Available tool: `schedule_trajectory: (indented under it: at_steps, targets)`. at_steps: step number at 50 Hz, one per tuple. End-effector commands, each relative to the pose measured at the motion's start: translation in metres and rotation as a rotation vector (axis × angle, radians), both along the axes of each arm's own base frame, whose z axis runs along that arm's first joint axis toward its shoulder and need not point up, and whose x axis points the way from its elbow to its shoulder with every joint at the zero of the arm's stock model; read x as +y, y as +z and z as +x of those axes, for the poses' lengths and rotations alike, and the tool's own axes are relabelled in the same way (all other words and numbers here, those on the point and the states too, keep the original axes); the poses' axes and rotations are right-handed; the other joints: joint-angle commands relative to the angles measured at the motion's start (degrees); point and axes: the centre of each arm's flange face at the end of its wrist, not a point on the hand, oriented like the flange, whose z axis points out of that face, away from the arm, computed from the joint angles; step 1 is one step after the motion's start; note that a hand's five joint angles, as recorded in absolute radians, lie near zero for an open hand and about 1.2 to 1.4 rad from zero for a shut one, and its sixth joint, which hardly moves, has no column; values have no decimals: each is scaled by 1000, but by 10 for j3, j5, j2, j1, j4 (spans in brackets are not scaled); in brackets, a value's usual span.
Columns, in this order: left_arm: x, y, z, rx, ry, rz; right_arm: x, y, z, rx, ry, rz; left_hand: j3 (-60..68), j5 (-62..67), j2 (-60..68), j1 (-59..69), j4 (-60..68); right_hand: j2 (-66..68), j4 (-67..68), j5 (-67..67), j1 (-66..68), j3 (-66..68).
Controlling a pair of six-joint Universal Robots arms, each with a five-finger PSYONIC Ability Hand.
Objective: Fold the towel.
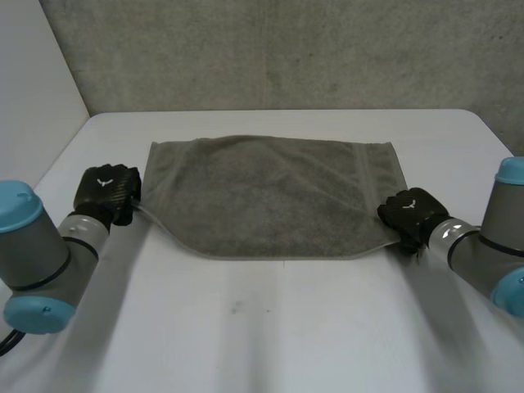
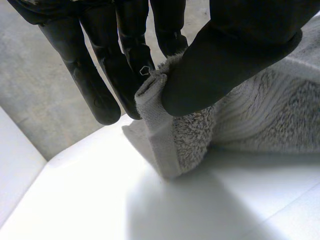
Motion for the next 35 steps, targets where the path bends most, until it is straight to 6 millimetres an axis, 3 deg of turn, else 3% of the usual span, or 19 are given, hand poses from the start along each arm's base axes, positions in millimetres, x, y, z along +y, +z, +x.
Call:
schedule_trajectory:
  at_steps: [1, 5, 8, 10, 15, 17, 19, 20, 21, 23, 24, 26, 30, 35]
  targets:
    - [7, 13, 7, -14, 8, -29, -1, 16, -23, -250, -190, 108, 102, 104, 102, 109, 102, -82, -85, -96, -19, -84]
    - [10, 19, 7, -10, -4, -47, -3, 16, -34, -307, -246, 128, 102, 104, 102, 109, 102, -45, -48, -59, 18, -47]
    - [12, 18, 6, -10, -10, -44, -5, 14, -42, -318, -268, 128, 102, 104, 102, 109, 102, 77, 73, 62, 139, 75]
    - [13, 19, 5, -11, -12, -45, -6, 11, -49, -320, -279, 128, 102, 104, 102, 109, 102, 342, 339, 328, 404, 340]
    - [19, 20, 6, -19, -14, -31, 0, 17, -54, -306, -241, 119, 102, 104, 102, 109, 102, 343, 340, 329, 406, 341]
    - [35, 25, 10, -71, -18, 15, 6, 24, -54, -278, -208, 110, 102, 104, 102, 109, 102, 343, 340, 329, 406, 341]
    - [44, 26, 12, -112, -24, 52, 30, 36, -53, -170, -111, 159, 102, 104, 102, 109, 102, 343, 340, 329, 406, 341]
    - [57, 28, 19, -191, -29, 126, 30, 36, -53, -170, -110, 159, 102, 104, 102, 109, 102, 343, 340, 329, 406, 341]
    - [57, 28, 19, -192, -29, 127, 41, 39, -57, -110, -80, 207, 102, 104, 102, 109, 102, 343, 340, 329, 406, 341]
    - [84, 29, 33, -313, -51, 274, 51, 41, -64, -42, -54, 264, 102, 104, 102, 109, 102, 343, 340, 329, 406, 341]
    - [84, 29, 33, -314, -52, 275, 61, 44, -71, 23, -26, 318, 102, 104, 102, 109, 102, 343, 340, 329, 406, 341]
    - [105, 34, 41, -375, -108, 344, 71, 47, -79, 79, 0, 389, 102, 104, 102, 109, 102, 343, 340, 329, 406, 341]
    - [115, 41, 46, -373, -156, 356, 99, 63, -94, 177, 100, 560, 102, 104, 102, 109, 102, 343, 340, 329, 406, 341]
    - [118, 54, 42, -332, -219, 304, 89, 76, -99, 203, 105, 475, 102, 104, 102, 109, 102, 343, 340, 329, 406, 341]
